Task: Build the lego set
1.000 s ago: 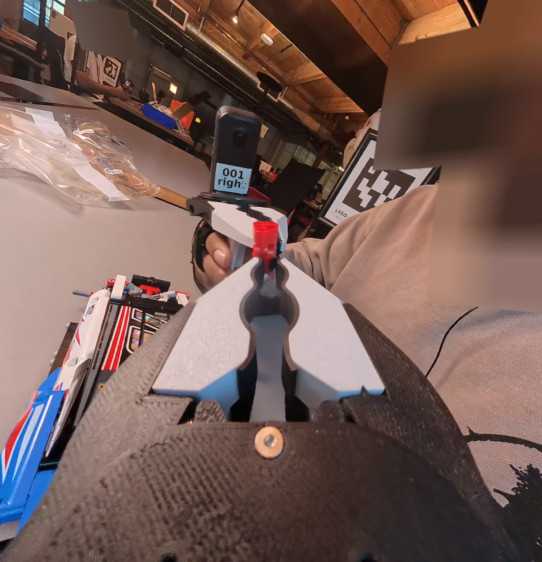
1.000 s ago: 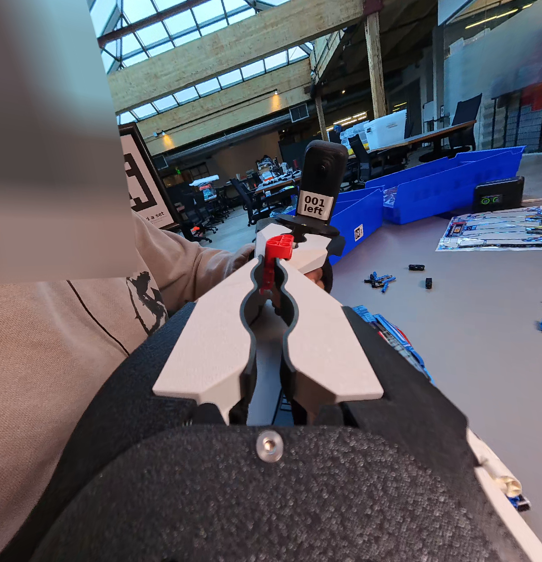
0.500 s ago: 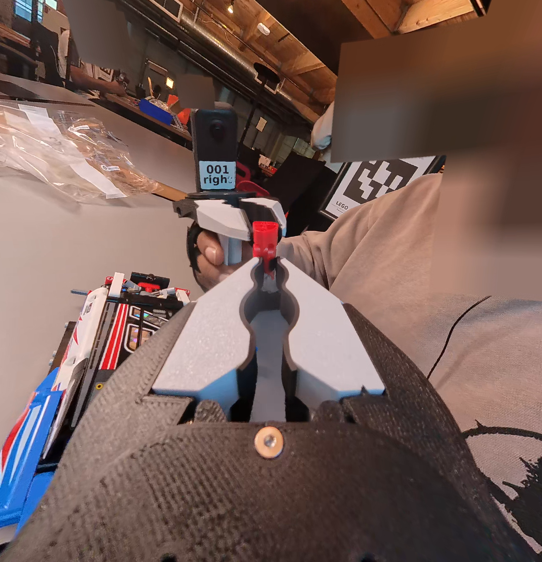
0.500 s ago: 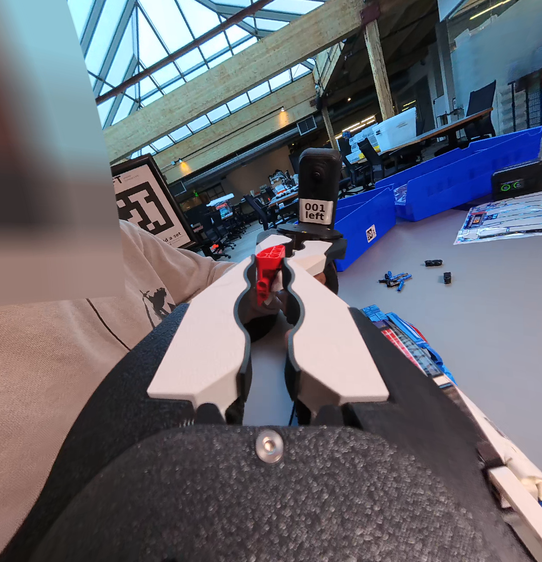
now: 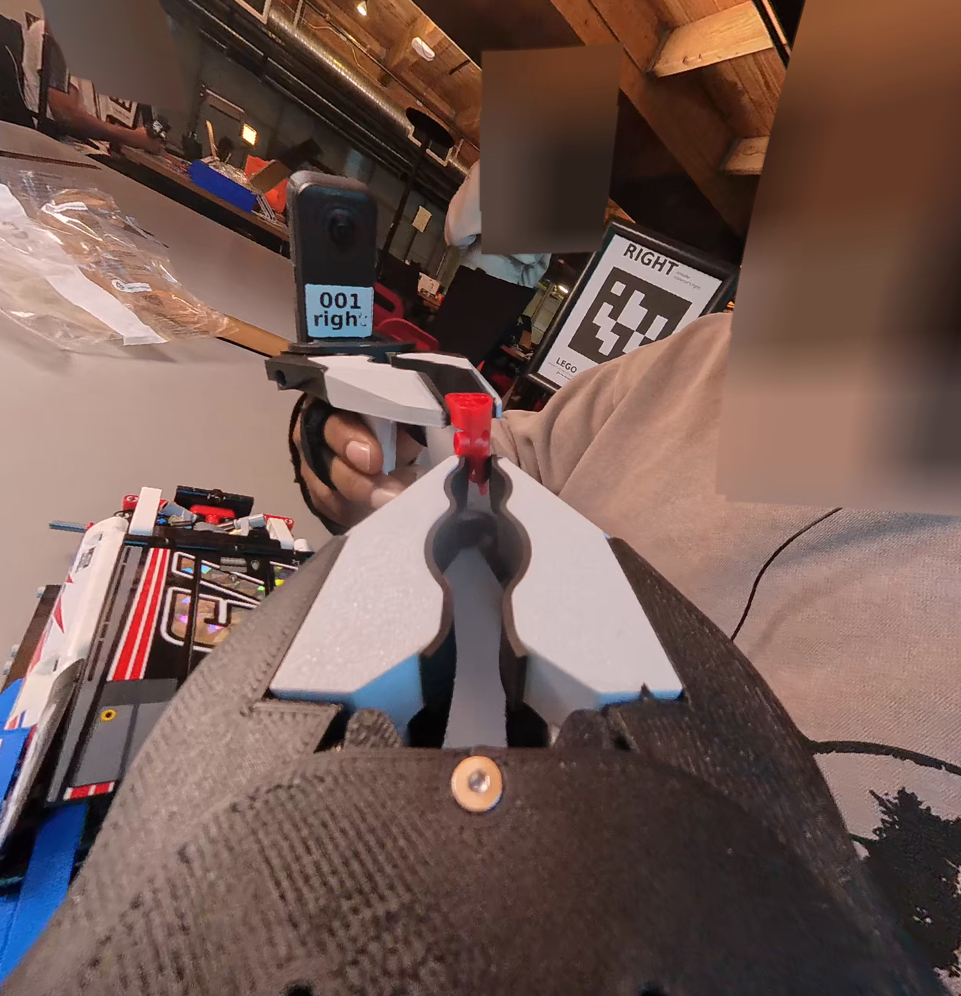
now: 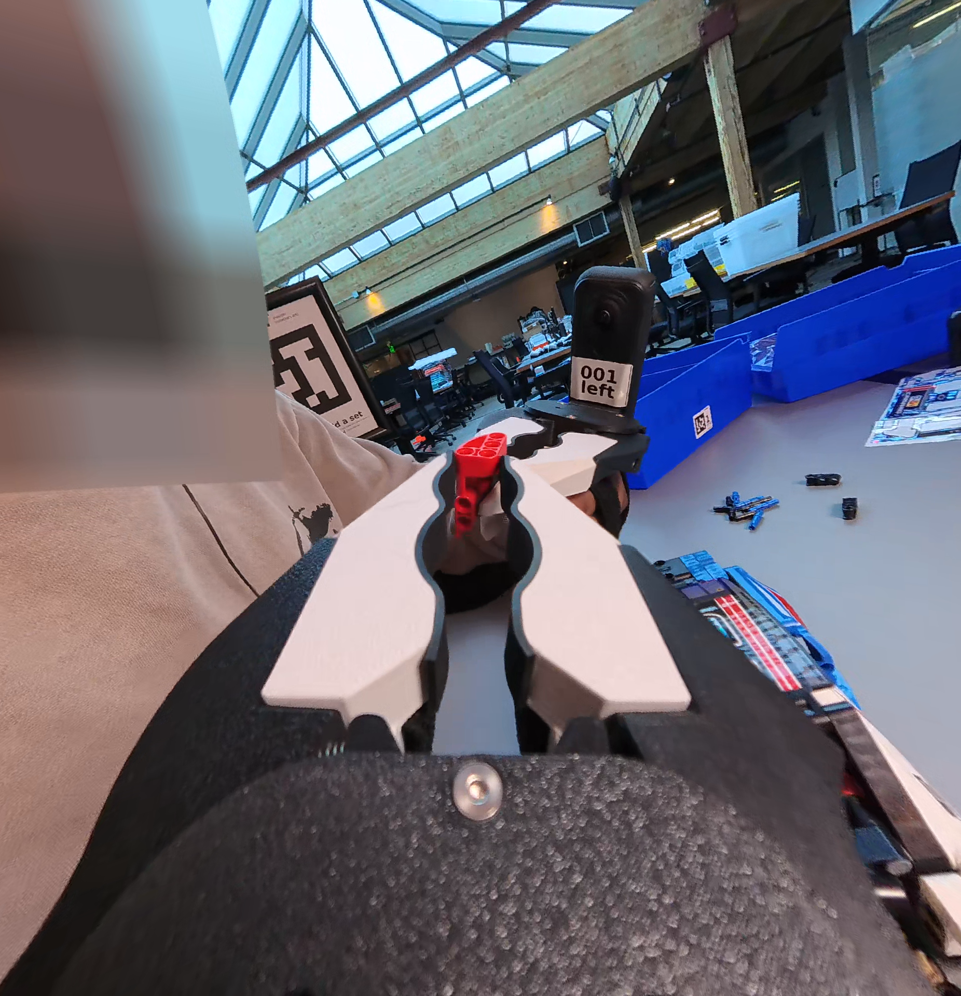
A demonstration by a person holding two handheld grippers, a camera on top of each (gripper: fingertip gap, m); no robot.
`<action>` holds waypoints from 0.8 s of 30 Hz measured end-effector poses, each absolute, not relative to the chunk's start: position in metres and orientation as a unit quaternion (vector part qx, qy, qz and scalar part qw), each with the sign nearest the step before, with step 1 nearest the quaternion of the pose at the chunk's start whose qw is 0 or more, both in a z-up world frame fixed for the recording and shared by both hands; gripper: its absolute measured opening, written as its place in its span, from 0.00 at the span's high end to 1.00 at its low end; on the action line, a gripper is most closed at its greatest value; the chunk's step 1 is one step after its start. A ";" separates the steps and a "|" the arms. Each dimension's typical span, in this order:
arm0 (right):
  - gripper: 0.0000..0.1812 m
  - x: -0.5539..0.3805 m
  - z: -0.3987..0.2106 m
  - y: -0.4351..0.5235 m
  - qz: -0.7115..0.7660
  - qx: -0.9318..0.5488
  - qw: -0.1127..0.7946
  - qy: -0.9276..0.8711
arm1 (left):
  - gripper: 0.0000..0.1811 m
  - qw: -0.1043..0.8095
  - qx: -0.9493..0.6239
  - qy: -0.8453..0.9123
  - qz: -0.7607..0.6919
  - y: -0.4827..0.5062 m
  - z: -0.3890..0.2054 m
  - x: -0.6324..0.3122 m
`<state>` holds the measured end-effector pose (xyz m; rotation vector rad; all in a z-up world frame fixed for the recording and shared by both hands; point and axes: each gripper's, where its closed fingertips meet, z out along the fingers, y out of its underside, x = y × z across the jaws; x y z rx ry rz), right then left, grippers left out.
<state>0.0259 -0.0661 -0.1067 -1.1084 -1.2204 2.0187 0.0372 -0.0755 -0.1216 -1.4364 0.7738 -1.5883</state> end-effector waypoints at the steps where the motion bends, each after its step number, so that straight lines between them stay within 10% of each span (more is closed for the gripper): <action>1: 0.93 0.025 -0.107 -0.064 0.744 -0.415 0.269 -0.450 | 0.97 0.423 -0.575 0.306 -0.630 -0.073 -0.122 0.036; 16: 0.78 0.020 -0.143 -0.015 0.538 -0.495 0.441 -0.521 | 0.98 0.479 -0.688 0.194 -0.510 -0.011 -0.156 -0.007; 24: 0.88 0.008 -0.149 -0.007 0.494 -0.562 0.439 -0.498 | 0.97 0.507 -0.720 0.251 -0.401 -0.011 -0.169 0.004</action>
